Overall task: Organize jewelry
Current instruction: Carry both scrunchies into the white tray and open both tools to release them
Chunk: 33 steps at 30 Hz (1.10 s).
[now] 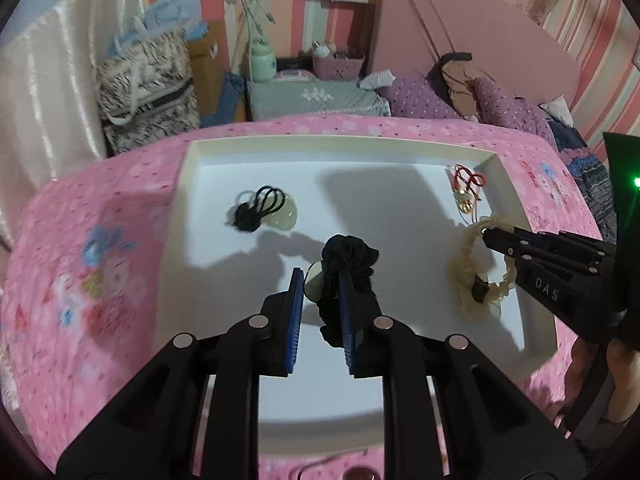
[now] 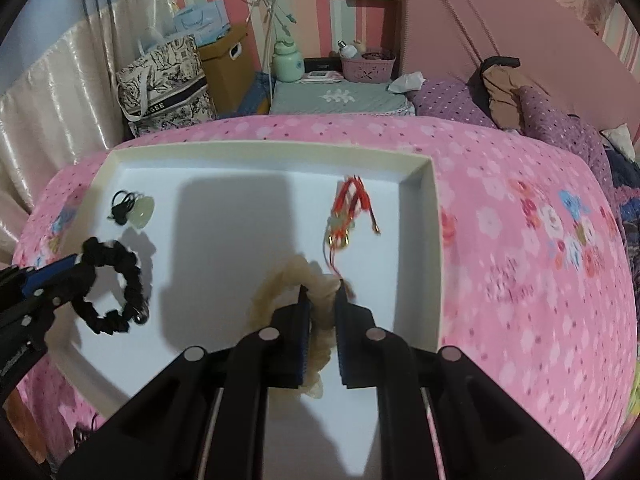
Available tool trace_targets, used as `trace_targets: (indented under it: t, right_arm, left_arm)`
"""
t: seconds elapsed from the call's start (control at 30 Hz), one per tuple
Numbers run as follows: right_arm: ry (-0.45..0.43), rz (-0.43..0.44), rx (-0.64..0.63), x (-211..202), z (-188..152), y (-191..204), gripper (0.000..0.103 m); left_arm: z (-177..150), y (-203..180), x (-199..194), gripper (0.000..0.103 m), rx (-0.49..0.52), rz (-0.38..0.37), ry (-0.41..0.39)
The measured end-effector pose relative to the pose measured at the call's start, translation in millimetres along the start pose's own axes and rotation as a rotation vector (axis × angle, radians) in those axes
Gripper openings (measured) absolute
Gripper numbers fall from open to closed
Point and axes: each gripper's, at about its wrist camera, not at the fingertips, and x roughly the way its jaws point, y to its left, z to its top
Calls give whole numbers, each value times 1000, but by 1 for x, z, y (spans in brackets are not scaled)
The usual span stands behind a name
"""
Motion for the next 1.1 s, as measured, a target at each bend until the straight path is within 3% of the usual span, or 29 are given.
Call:
trace_targets:
  t: [0.2,0.37,0.63,0.83,1.0,1.1]
  right_arm:
    - [31,-35,-61,22,29,6,11]
    - [48,-40,-59,37,46,1,11]
    - [50,-145,-27,48,56,-8,11]
    - [40,-121,7,49,57,-14,11]
    - [28,-77,3,49,58,-9,13]
    - [22,-94,-33,50,57,0,14]
  left_arm:
    - [33,8,38,16,-42,-18,61]
    - [44,10,58,16,-35,17,73]
    - [52,21,66,16,-47,94,35]
    - [58,30,69,16,-73,119,28]
    - [58,19,68,16,-59,101,32]
    - [57,5,69,16,-24,109,22]
